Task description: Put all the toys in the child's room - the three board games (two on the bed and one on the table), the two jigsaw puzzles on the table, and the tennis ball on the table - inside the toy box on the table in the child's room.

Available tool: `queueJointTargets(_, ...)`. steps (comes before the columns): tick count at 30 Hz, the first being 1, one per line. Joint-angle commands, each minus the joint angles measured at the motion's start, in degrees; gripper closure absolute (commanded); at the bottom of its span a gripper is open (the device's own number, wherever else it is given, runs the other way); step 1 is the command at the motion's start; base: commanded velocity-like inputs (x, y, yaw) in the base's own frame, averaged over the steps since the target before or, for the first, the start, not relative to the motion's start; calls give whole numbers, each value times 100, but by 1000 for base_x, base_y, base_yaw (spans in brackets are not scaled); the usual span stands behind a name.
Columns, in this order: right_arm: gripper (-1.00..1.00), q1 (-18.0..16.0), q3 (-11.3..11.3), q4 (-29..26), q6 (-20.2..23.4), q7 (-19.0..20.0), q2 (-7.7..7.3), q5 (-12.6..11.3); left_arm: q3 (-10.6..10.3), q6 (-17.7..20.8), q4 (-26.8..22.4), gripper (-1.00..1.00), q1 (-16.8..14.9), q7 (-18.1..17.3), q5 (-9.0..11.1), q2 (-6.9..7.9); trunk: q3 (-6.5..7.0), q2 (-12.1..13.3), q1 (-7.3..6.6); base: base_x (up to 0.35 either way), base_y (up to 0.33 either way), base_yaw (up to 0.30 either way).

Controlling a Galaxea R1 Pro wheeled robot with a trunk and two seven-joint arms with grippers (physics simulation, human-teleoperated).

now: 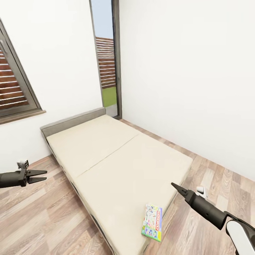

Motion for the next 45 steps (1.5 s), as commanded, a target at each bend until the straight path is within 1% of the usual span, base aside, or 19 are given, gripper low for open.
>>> queueJointTargets(1,-100,-4,-7,-1,35,14,0,-5,-38,61,1,-100,-9,-27,20,6,-10,-9,2,0,-59,0)
queueJointTargets(11,-100,-7,-1,-2,35,14,0,-5,-41,57,0,-100,-9,-27,20,5,-10,-9,2,0,-16,30)
queueJointTargets(23,-100,-1,0,-2,35,14,0,-5,-47,62,2,-100,-9,-27,20,3,-10,-9,2,-39,-59,164)
queueJointTargets(35,-100,-2,0,-2,35,14,0,-5,-42,62,3,-100,-9,-27,14,-44,-10,-9,2,-5,-8,19)
queueJointTargets(40,-100,-4,0,-2,35,14,0,-5,-42,63,2,-100,-9,-27,12,-47,-10,-9,2,-61,-128,36)
queueJointTargets(45,-100,-2,0,-2,35,14,0,-5,-39,63,1,-100,-9,-27,11,-48,-10,-9,2,-29,-90,167)
